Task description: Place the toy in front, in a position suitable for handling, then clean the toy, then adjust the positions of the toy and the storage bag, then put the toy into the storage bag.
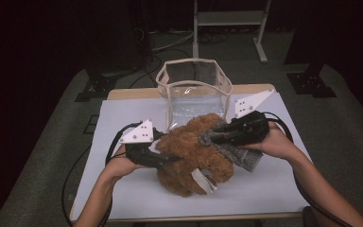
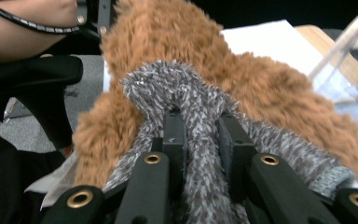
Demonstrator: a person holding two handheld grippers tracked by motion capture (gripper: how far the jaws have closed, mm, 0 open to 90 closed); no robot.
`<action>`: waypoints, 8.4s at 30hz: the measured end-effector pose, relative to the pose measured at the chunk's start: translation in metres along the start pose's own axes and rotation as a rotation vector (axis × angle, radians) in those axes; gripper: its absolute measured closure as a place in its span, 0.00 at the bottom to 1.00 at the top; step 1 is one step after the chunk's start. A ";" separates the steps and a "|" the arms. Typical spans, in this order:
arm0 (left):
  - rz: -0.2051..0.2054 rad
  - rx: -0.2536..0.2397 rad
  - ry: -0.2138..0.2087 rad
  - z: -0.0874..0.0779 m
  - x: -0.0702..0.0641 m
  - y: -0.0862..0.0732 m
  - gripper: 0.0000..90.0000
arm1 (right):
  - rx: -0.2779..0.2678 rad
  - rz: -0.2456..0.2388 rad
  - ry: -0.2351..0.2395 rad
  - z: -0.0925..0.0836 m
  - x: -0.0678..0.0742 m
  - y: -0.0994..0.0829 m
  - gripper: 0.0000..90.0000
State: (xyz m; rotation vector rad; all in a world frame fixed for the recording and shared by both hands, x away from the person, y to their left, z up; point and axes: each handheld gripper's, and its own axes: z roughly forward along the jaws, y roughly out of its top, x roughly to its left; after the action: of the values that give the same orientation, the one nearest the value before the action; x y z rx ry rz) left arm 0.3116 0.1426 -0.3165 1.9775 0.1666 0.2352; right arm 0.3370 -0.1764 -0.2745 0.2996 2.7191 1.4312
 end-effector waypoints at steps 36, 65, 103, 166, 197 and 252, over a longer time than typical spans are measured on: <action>0.072 0.275 -0.078 0.073 -0.004 0.017 0.45 | 0.001 0.272 0.020 0.010 -0.001 -0.141 0.83; 0.083 0.338 -0.132 0.113 -0.011 0.027 0.22 | 0.063 0.369 -0.279 -0.044 -0.018 -0.214 0.63; -0.069 0.177 0.096 -0.012 -0.012 -0.024 0.09 | 0.057 0.211 -0.132 -0.036 -0.048 -0.097 0.42; -0.146 0.223 0.262 -0.072 -0.004 -0.064 0.04 | 0.220 -0.013 0.002 0.054 -0.122 0.080 0.41; -0.131 0.238 0.238 -0.069 0.000 -0.065 0.04 | 0.266 -0.024 -0.038 0.057 -0.147 0.096 0.41; -0.153 0.246 0.244 -0.073 -0.002 -0.071 0.04 | 0.398 0.066 -0.191 0.078 -0.194 0.077 0.96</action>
State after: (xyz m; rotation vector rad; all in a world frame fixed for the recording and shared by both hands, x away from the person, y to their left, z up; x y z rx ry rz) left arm 0.2917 0.2359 -0.3521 2.1625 0.5237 0.3702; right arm 0.5492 -0.1087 -0.2635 0.5176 2.8316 0.8090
